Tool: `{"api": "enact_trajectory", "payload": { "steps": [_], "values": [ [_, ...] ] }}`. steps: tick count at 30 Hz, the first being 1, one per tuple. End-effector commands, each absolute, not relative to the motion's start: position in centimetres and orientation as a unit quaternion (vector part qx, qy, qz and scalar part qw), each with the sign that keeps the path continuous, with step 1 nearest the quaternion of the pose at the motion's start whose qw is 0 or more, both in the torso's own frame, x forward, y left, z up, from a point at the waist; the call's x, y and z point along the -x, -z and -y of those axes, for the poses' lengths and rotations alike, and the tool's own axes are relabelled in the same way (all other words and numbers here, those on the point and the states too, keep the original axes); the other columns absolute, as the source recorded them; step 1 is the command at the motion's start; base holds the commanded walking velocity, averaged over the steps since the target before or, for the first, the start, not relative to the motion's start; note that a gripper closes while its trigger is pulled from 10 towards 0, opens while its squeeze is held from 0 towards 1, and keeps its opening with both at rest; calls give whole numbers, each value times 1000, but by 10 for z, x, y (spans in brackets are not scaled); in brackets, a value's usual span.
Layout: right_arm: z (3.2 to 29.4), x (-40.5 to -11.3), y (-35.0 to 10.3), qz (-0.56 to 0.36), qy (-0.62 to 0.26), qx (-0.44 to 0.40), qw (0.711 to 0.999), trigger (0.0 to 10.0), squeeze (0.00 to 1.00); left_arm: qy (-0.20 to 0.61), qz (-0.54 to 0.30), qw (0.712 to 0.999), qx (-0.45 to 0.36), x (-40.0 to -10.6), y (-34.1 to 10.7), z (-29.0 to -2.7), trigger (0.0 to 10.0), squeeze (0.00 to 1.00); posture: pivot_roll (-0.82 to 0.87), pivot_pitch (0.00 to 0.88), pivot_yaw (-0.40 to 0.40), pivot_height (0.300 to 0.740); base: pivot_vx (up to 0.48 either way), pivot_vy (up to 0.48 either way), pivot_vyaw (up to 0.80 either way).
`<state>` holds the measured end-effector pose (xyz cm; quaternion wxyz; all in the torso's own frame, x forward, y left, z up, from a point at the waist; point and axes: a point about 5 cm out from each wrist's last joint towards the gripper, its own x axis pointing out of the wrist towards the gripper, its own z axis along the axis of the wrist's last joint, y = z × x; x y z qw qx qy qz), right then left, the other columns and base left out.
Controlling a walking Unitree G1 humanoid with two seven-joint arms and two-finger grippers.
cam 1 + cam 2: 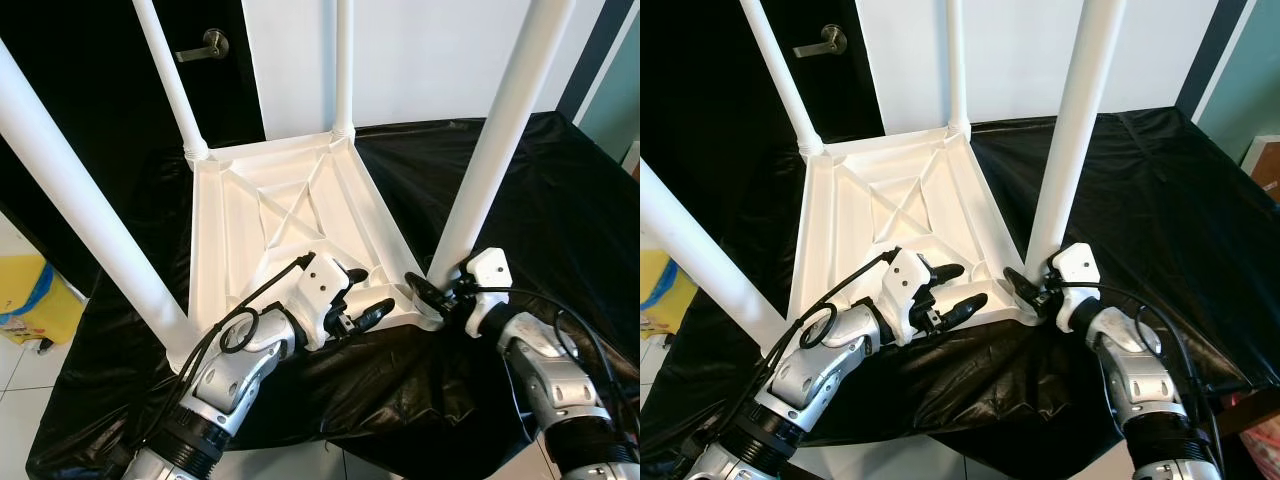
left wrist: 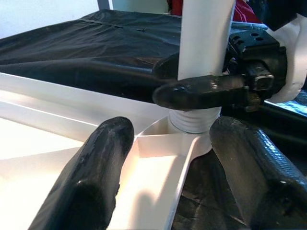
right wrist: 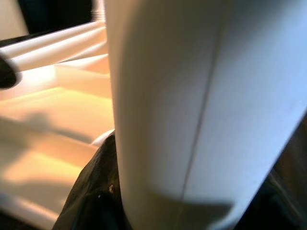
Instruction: Building children table
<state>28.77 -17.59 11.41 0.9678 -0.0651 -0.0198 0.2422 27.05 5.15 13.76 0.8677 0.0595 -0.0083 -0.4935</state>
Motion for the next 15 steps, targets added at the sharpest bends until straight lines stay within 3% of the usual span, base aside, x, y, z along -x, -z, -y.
{"api": "enact_trajectory", "payload": {
  "steps": [1, 5, 10, 15],
  "values": [
    [175, -285, -105, -4, -158, 62, 985, 10000, 0, 539, 2, 840, -68, -264, -133, -49, 10000, 0, -154, 0, 15, 740, 0, 0, 0],
    [175, -284, -103, -9, -123, 54, 991, 10000, 0, 540, 1, 839, -67, -264, -133, -49, 10000, 0, -154, 0, 15, 740, 0, 0, 0],
    [175, -280, -95, -20, 7, 35, 999, 10000, 0, 539, 1, 840, -66, -263, -132, -50, 10000, 0, -146, 0, 13, 740, 0, 0, 0],
    [163, -277, -91, -32, 39, 17, 999, 10000, 0, 540, 2, 839, -66, -263, -133, -50, 10000, 0, -147, 0, 20, 740, 0, 0, 0]
  ]
}}
